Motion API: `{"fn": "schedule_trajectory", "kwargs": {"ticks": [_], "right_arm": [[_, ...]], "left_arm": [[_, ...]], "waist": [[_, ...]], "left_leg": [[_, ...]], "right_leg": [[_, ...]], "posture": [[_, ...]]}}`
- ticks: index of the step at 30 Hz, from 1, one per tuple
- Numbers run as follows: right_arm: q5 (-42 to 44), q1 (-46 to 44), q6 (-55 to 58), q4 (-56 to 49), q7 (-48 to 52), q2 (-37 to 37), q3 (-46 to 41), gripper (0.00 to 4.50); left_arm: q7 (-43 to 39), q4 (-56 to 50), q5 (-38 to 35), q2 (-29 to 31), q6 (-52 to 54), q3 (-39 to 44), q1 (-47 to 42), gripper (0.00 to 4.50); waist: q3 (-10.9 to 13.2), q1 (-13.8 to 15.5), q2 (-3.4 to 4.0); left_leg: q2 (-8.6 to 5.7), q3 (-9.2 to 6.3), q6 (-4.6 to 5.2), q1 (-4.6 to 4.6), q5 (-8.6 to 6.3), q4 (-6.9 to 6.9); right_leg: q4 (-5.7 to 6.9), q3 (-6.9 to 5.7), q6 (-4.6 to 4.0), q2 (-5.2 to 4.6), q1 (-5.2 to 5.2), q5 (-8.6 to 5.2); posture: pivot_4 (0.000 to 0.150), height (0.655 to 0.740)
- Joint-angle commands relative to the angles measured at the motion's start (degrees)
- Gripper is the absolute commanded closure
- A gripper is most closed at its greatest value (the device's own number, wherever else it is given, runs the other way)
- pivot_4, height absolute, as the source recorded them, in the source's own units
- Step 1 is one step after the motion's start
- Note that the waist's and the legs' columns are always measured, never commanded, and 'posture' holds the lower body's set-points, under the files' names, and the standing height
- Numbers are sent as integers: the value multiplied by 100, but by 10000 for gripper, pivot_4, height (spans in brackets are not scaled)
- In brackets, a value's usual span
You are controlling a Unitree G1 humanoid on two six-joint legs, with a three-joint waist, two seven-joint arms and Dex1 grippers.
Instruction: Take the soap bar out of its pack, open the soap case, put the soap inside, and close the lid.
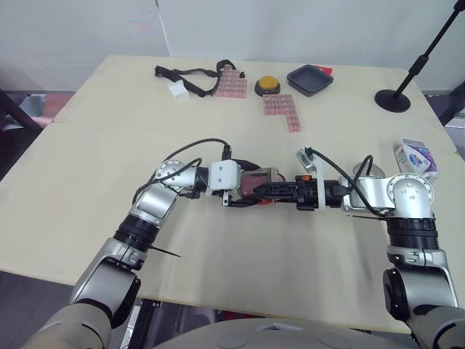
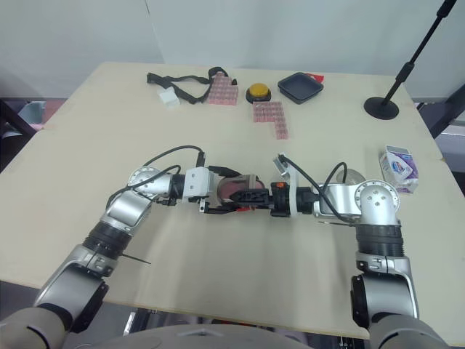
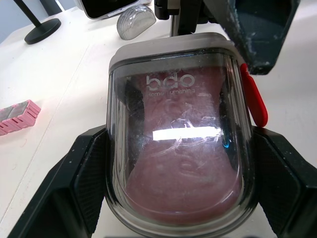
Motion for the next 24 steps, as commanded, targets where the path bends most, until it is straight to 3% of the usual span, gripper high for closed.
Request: {"fn": "schedule_trajectory", "kwargs": {"ticks": [1, 4, 8, 9, 12, 24], "right_arm": [[315, 7, -141, -24, -73, -81, 26, 94], [440, 21, -224, 14, -153, -108, 76, 94], [566, 44, -301, 52, -218, -188, 190, 11594], [588, 53, -324, 61, -230, -204, 216, 16329], [663, 65, -370, 75, -263, -259, 289, 23573], [667, 143, -464, 24, -161, -555, 574, 23636]], "left_arm": [[17, -148, -83, 11, -90, 43, -86, 10096], [17, -156, -86, 9, -86, 41, -82, 10096], [42, -109, -79, -12, -81, 51, -119, 10096], [47, -98, -82, -17, -84, 55, -129, 10096], [63, -70, -82, -26, -95, 63, -151, 10096], [189, -9, -121, -98, -102, 117, -187, 10096]], "waist": [[0, -1, 0], [0, -2, 0], [0, 3, 0], [0, 4, 0], [0, 4, 0], [0, 5, 0]], "left_leg": [[0, 0, 0, 0, 0, 0], [0, 0, -1, 0, 0, -1], [0, 0, -2, 0, -1, -2], [0, 0, -2, 0, -1, -2], [0, -1, -3, -2, -1, -2], [-1, -2, -4, -3, -2, -5]], "right_leg": [[0, 0, 0, 0, 0, 0], [-1, 0, 0, 0, 0, 0], [-1, 0, 0, 1, 0, 0], [-1, 0, 0, 1, 0, 0], [-3, -2, 0, 1, 0, 0], [-4, -4, 1, 1, 1, 0]], "posture": [[1500, 7400], [1500, 7400], [1500, 7400], [1500, 7400], [1500, 7400], [1500, 7400]]}}
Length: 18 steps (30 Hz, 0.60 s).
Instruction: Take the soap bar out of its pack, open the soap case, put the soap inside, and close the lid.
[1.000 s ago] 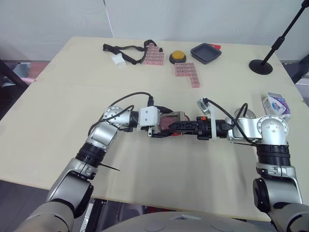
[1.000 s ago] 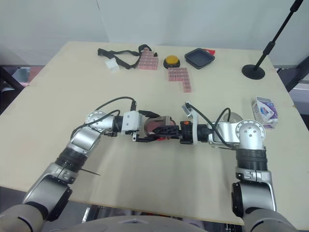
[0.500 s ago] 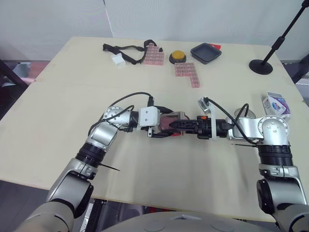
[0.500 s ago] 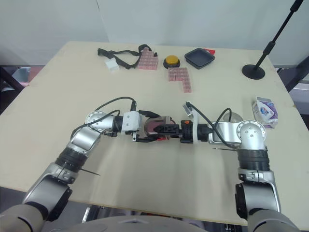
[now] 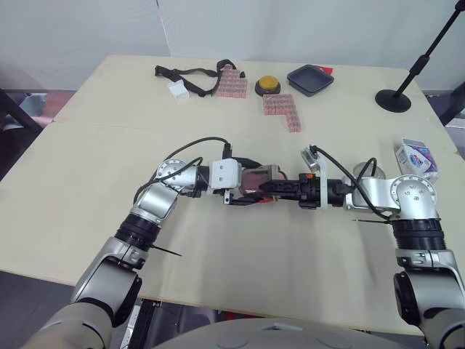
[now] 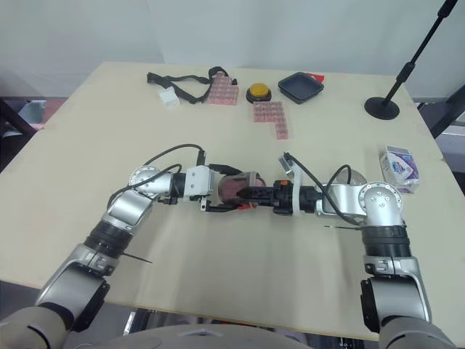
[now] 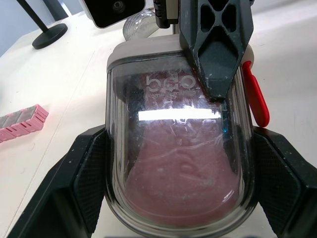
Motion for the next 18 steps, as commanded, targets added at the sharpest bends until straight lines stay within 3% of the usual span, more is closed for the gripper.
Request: {"fn": "schedule_trajectory", "kwargs": {"ticks": [1, 3, 5, 18], "right_arm": [[53, 49, 59, -209, 47, -124, 158, 23636], [58, 55, 46, -225, 75, -141, 183, 23636], [18, 40, 44, -265, 153, -168, 216, 23636], [-928, -231, 82, -558, 1057, -673, 373, 23705]], "left_arm": [[102, -71, -126, -34, 29, 130, -149, 10096], [54, -97, -214, -34, 161, 163, -158, 10096], [0, -97, -343, -23, 281, 245, -188, 15], [-616, 53, -737, 642, 919, 475, -353, 0]], "waist": [[0, -1, 0], [0, -2, 0], [0, -2, 0], [0, 5, 0]], "left_leg": [[-1, 0, 0, 0, 0, 0], [-3, 0, 0, 0, 0, 0], [-4, 0, -1, 0, -1, -1], [-4, -1, -4, 0, -1, -5]], "right_leg": [[0, 0, 0, 0, 0, 0], [-1, 0, 0, 1, 0, 0], [0, 0, 0, 1, 0, 0], [-4, -1, 0, 4, 0, 0]], "posture": [[1500, 7400], [1500, 7400], [1500, 7400], [1500, 7400]]}}
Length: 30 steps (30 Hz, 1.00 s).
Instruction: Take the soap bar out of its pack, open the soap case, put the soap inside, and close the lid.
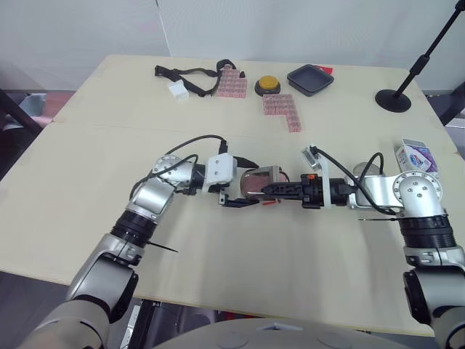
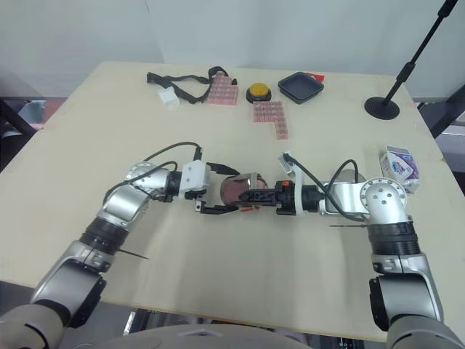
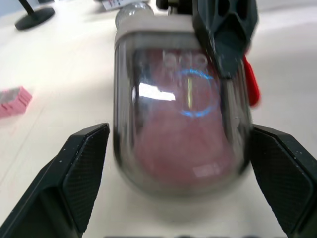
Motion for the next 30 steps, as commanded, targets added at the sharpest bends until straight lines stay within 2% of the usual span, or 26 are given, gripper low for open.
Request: {"fn": "schedule_trajectory", "kwargs": {"ticks": [1, 6, 10, 16, 21, 30], "right_arm": [[-304, -152, 152, -273, 445, -203, 37, 23707], [-1312, -704, 77, -771, 1579, -881, 470, 23712], [-2992, -1738, -783, -1313, 3112, -1820, 1793, 23716], [-5815, -2901, -2395, -1960, 4946, -2854, 4068, 23720], [-6975, -3157, -2802, -2143, 5571, -2871, 4679, 23722], [-7958, -3158, -2792, -2519, 6087, -2563, 4789, 23723]], "left_arm": [[-137, 41, -240, 250, 196, 394, -235, 0], [-178, 64, -389, 349, 1281, 461, -529, 0], [-155, -279, -670, 189, 2302, 458, -686, 0], [160, -897, -833, -303, 2963, 321, -707, 0], [544, -965, -596, -646, 2898, 140, -620, 0], [936, -962, -294, -927, 2687, -273, -383, 0]], "waist": [[0, 4, 0], [7, 10, 8], [8, 3, 9], [12, 29, 2], [15, -6, -2], [15, -86, -1]], "left_leg": [[0, -1, -1, -1, 0, 0], [-1, -1, -2, -3, 0, -1], [-3, -3, -5, -2, -1, -3], [-2, -15, -15, -15, -11, 0], [-1, -17, -14, -17, -11, 3], [15, -10, -11, -3, -9, 6]], "right_leg": [[-1, -2, 0, 0, 0, 0], [-4, -2, 1, -1, 0, 1], [-6, -3, 1, 6, 2, 1], [-18, -16, 2, 19, 7, 1], [-16, -12, 2, 19, 5, 1], [2, 3, 1, 17, 6, 1]], "posture": [[1500, 7400], [1500, 7400], [1500, 7400], [1500, 7400], [1500, 7400], [1500, 7400]]}}
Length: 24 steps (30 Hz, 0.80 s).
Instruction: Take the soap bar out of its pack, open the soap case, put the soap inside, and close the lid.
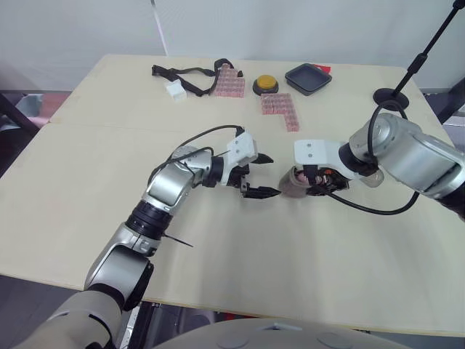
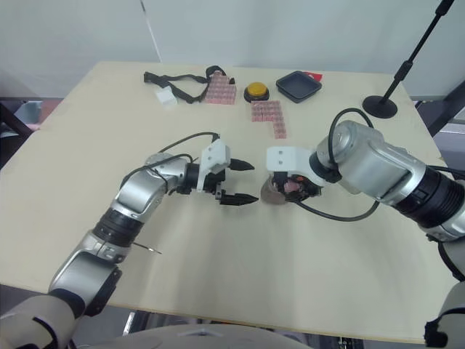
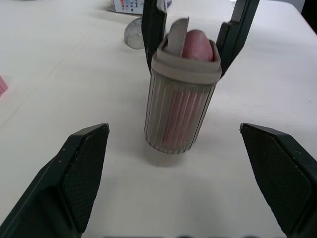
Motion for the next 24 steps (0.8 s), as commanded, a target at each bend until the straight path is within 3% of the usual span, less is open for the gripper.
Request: {"fn": "schedule_trajectory", "kwargs": {"ticks": [1, 24], "right_arm": [[-342, -169, 2, -260, 142, 130, -97, 23723], [-916, -67, -44, -28, 532, 571, -344, 23723]], "left_arm": [[138, -131, 36, -102, -84, -9, -10, 0], [160, 134, 259, -310, -940, -206, 16, 0]], "waist": [[0, -12, 0], [0, -51, 1]], "left_leg": [[1, 0, 0, 0, 0, 2], [4, 2, 6, 5, 2, 22]], "right_leg": [[2, 1, 0, 0, 0, 0], [25, 11, -1, -3, 0, 0]], "posture": [[1500, 7400], [1500, 7400]]}}
